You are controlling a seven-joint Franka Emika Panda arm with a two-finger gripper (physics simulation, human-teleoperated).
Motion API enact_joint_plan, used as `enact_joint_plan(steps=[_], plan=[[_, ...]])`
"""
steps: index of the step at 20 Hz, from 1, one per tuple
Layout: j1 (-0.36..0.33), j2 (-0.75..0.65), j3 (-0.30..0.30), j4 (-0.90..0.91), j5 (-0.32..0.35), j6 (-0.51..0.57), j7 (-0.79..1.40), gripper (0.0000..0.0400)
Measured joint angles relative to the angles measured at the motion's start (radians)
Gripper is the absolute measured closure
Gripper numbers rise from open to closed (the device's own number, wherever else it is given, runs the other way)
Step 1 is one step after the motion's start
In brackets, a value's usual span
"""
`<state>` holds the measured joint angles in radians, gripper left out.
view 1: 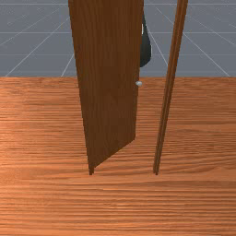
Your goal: Open the door
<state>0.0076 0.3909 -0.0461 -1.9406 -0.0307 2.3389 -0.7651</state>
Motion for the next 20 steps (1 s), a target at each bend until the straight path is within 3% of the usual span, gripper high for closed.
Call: enact_joint_plan(steps=[1, 2, 3, 5, 6, 7, 8, 9, 10, 11, 12, 13, 14, 15, 17, 20], plan=[[0.0, 0.0, 0.0, 0.0, 0.0, 0.0, 0.0, 0.0157], [0.0, 0.0, 0.0, 0.0, 0.0, 0.0, 0.0, 0.0252], [0.0, 0.0, 0.0, 0.0, 0.0, 0.0, 0.0, 0.031], [0.0, 0.0, 0.0, 0.0, 0.0, 0.0, 0.0, 0.0367], [0.0, 0.037, 0.001, 0.069, 0.001, -0.101, -0.003, 0.038], [-0.001, 0.019, 0.0, 0.026, 0.001, -0.037, -0.003, 0.0388], [0.039, 0.012, -0.04, 0.008, -0.096, -0.009, 0.078, 0.0393], [0.038, 0.012, -0.042, 0.007, -0.099, -0.008, 0.075, 0.0396], [-0.002, 0.021, -0.007, 0.04, -0.011, -0.065, -0.004, 0.0397], [0.024, -0.006, -0.031, 0.013, -0.076, -0.04, 0.051, 0.0398], [0.031, -0.024, -0.035, 0.021, -0.095, -0.072, 0.065, 0.0399], [0.009, -0.044, -0.017, 0.033, -0.019, -0.102, 0.046, 0.0399], [0.015, -0.097, -0.024, -0.033, -0.021, -0.081, 0.096, 0.04], [0.036, -0.158, -0.037, -0.12, -0.152, -0.062, 0.122, 0.04], [0.012, -0.272, -0.023, -0.274, -0.058, -0.011, 0.067, 0.04], [0.009, -0.37, -0.024, -0.398, -0.069, 0.015, 0.085, 0.04]])
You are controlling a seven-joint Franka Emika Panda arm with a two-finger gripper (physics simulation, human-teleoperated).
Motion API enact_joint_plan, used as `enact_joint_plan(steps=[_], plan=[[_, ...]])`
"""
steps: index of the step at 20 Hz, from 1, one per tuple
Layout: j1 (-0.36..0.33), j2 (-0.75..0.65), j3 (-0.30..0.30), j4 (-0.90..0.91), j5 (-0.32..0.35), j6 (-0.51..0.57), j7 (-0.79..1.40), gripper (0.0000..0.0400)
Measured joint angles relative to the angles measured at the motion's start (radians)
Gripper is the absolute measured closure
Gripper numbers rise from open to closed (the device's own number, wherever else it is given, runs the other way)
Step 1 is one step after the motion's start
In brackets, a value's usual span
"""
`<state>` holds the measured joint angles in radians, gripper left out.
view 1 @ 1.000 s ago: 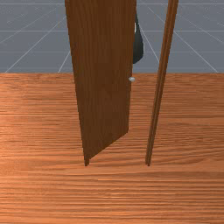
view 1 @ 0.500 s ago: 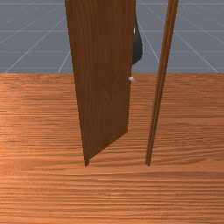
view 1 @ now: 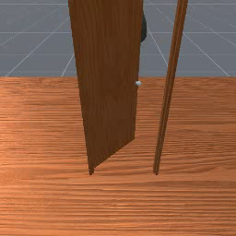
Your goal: Open the door
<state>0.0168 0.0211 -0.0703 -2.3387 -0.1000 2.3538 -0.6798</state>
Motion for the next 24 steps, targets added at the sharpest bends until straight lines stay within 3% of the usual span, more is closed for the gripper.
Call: enact_joint_plan(steps=[3, 5, 6, 9, 12, 14, 15, 16, 20, 21, 22, 24], plan=[[-0.005, -0.062, 0.002, -0.074, -0.005, 0.005, 0.101, 0.04], [0.01, -0.056, 0.047, -0.061, 0.021, -0.021, 0.453, 0.04], [0.035, -0.045, 0.087, -0.046, 0.041, -0.03, 0.684, 0.04], [0.177, 0.04, 0.185, 0.068, 0.052, -0.07, 1.057, 0.04], [0.258, 0.102, 0.237, 0.151, 0.011, -0.099, 0.842, 0.04], [0.269, 0.135, 0.233, 0.182, -0.051, -0.032, 0.769, 0.04], [0.281, 0.231, 0.222, 0.343, -0.076, -0.179, 0.761, 0.04], [0.299, 0.328, 0.2, 0.495, -0.122, -0.261, 0.763, 0.04], [0.295, 0.819, 0.163, 1.327, -0.09, -0.555, 0.621, 0.04], [0.271, 0.78, 0.179, 1.235, -0.067, -0.497, 0.619, 0.04], [0.279, 0.883, 0.176, 1.429, -0.063, -0.596, 0.6, 0.04], [0.277, 0.889, 0.169, 1.42, -0.072, -0.555, 0.604, 0.04]])
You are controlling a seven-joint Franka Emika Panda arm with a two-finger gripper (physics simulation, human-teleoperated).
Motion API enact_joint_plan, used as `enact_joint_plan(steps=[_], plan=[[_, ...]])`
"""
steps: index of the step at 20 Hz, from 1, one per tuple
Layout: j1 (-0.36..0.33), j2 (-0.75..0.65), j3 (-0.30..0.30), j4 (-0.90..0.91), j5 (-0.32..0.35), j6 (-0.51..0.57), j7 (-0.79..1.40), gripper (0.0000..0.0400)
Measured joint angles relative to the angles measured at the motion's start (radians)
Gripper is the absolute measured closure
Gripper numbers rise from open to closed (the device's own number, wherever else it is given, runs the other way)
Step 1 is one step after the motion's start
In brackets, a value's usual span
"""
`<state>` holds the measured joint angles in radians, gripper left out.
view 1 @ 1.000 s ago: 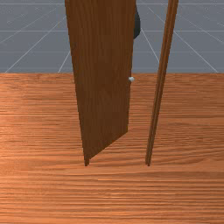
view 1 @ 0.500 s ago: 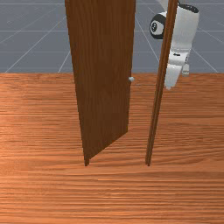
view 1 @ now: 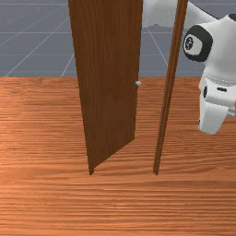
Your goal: Open the door
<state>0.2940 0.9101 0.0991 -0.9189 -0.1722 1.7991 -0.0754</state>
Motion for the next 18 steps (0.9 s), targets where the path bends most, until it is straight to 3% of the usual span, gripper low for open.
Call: enact_joint_plan(steps=[1, 10, 18], plan=[[-0.006, 0.016, 0.008, 0.028, 0.0, -0.028, -0.05, 0.04], [-0.239, -0.22, 0.091, -0.4, -0.021, 0.206, -0.69, 0.04], [-0.34, -0.334, 0.159, -0.59, 0.014, 0.279, -1.082, 0.04]])
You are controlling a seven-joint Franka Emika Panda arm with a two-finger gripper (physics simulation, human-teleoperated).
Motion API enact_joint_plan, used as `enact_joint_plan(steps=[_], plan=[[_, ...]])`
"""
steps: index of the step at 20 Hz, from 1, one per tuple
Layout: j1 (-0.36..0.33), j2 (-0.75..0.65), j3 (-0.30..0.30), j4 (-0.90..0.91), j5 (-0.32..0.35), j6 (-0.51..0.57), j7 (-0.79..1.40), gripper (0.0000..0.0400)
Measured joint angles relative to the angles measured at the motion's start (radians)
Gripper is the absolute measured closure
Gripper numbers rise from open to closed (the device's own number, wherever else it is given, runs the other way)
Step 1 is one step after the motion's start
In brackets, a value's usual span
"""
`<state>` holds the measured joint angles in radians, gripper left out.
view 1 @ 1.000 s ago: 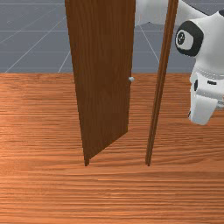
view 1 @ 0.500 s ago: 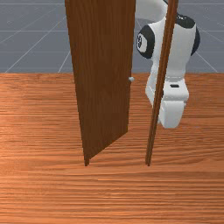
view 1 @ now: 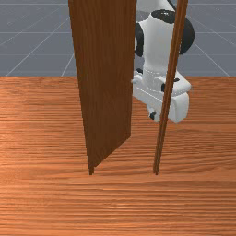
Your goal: Open the door
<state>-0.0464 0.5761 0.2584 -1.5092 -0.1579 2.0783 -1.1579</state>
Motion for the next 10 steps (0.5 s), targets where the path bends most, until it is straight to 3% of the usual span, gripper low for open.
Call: enact_joint_plan(steps=[4, 10], plan=[[-0.064, -0.04, 0.012, -0.072, 0.036, 0.013, -0.177, 0.04], [-0.231, -0.03, -0.023, -0.042, 0.046, 0.001, -0.458, 0.04]])
